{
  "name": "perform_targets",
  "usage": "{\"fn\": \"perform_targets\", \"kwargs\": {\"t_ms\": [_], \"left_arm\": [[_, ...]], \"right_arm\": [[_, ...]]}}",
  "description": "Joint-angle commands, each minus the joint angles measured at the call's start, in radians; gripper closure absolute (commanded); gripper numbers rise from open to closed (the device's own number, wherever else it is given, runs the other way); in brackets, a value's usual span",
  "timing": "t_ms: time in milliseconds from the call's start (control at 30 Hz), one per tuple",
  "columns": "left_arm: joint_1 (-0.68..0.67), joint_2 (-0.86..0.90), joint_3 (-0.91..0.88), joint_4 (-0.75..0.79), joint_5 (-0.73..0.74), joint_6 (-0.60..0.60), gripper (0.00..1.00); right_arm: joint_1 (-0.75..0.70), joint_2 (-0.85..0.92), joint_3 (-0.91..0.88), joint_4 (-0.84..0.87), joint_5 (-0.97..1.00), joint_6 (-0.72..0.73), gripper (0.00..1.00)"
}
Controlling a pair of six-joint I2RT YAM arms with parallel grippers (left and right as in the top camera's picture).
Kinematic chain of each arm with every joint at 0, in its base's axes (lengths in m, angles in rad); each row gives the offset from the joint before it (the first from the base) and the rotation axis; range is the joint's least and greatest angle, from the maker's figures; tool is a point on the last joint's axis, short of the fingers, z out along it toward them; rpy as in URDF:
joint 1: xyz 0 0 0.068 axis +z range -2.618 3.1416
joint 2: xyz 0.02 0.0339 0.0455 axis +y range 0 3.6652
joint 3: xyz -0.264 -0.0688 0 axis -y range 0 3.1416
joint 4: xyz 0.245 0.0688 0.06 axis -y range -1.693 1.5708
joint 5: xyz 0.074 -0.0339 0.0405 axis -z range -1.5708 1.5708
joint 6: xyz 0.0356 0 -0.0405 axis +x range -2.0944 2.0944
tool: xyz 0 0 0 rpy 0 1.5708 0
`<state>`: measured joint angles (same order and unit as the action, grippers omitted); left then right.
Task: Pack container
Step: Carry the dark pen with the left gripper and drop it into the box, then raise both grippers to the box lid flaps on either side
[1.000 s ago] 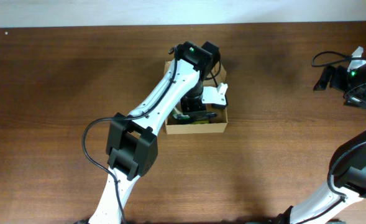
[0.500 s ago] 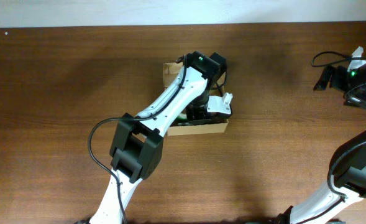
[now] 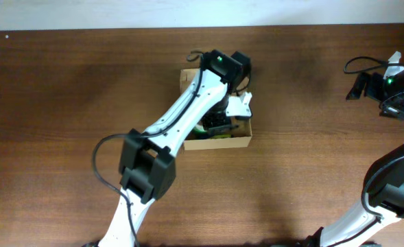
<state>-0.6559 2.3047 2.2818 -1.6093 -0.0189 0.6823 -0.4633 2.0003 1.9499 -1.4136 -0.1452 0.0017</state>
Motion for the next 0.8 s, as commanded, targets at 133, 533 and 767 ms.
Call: {"fn": "perform_targets", "kwargs": {"t_ms": [133, 533, 767], "left_arm": [[0.045, -0.375, 0.047, 0.048, -0.105, -0.114, 0.60], [0.600, -0.463, 0.030, 0.159, -0.033, -0.473, 0.67], [0.784, -0.309, 0.016, 0.169, 0.266, -0.515, 0.77]], "right_arm": [[0.005, 0.000, 0.003, 0.000, -0.009, 0.007, 0.01], [0.010, 0.000, 0.003, 0.142, -0.372, 0.036, 0.01], [0.048, 0.004, -0.006, 0.211, -0.431, 0.042, 0.74]]}}
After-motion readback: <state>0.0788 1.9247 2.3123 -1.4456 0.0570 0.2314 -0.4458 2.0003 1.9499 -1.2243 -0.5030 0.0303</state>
